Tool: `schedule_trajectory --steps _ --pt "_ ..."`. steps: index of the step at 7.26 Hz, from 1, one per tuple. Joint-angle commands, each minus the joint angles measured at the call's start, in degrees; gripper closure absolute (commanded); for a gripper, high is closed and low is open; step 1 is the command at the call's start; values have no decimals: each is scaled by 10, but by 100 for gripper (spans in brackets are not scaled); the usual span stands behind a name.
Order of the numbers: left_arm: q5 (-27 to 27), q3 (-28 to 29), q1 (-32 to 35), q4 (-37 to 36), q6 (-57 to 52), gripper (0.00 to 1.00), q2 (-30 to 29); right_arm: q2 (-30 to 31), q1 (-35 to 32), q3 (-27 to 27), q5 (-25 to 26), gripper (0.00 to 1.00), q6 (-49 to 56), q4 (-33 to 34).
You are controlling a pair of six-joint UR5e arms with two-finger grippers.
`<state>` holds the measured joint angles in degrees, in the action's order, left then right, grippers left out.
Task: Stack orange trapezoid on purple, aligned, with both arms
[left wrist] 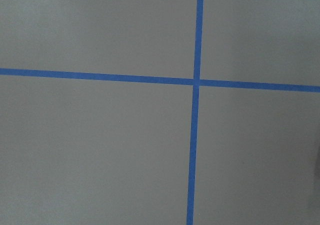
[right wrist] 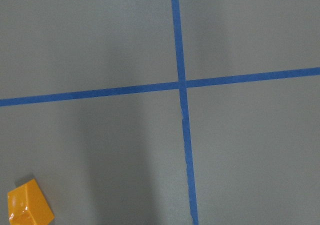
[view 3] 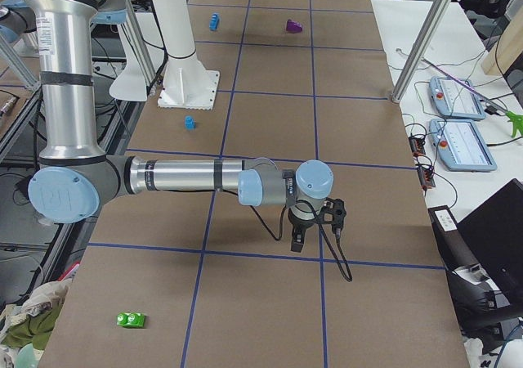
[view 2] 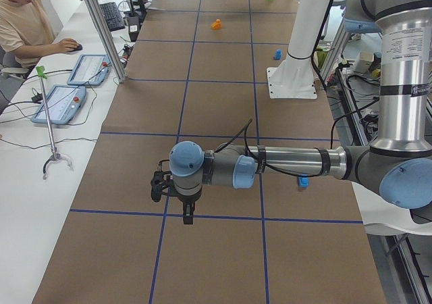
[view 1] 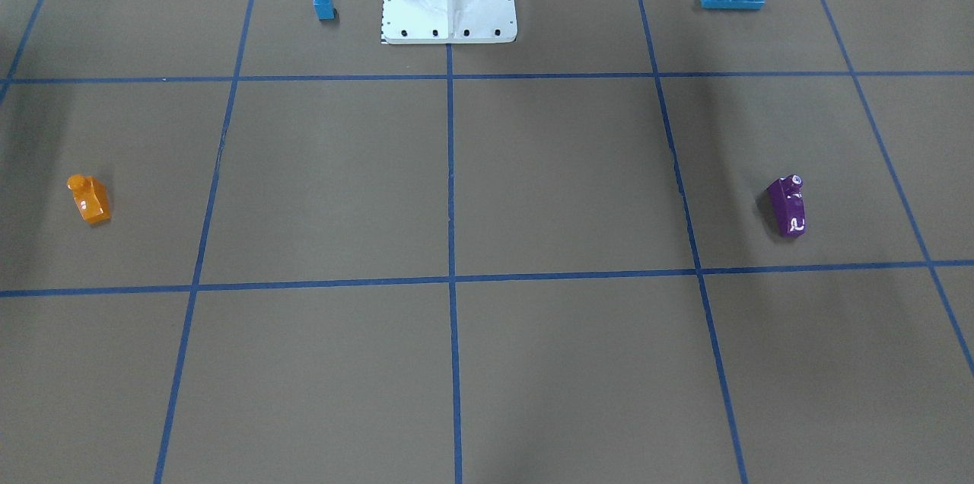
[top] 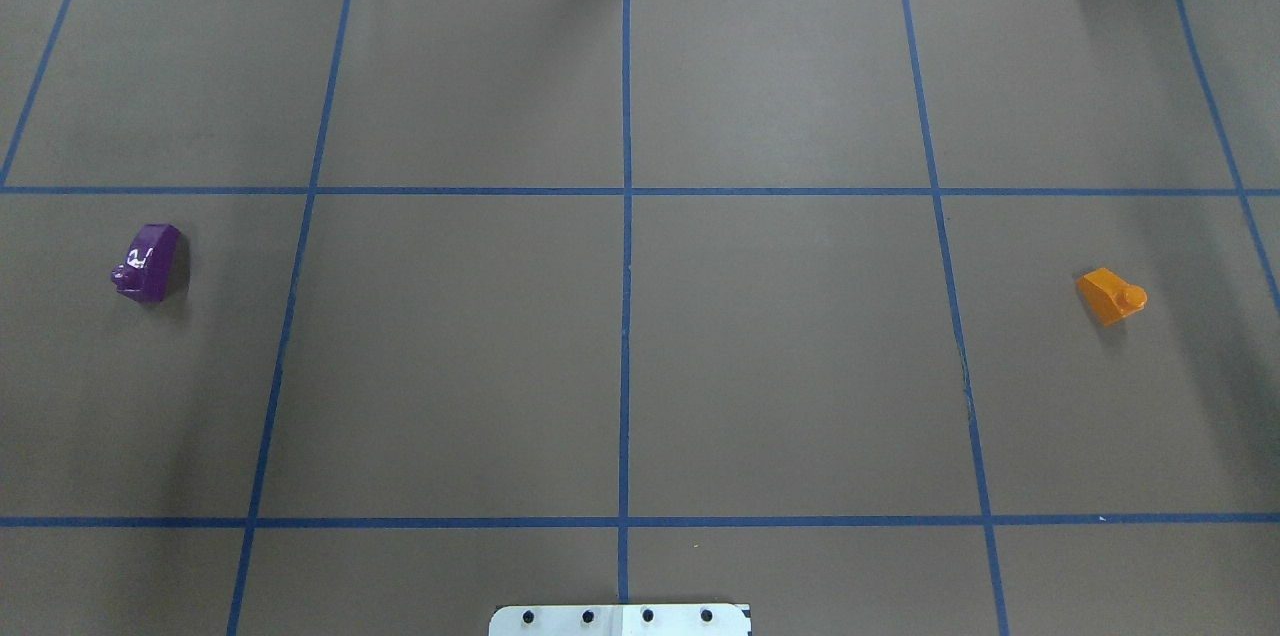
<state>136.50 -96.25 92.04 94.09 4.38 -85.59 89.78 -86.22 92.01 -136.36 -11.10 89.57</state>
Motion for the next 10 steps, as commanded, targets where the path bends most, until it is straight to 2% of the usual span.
schedule_trajectory --steps 1,10 --pt "3 -24 1 11 -4 0 23 0 0 0 0 0 -1 0" --pt "4 -27 -6 43 1 0 34 1 0 4 -4 0 -3 0"
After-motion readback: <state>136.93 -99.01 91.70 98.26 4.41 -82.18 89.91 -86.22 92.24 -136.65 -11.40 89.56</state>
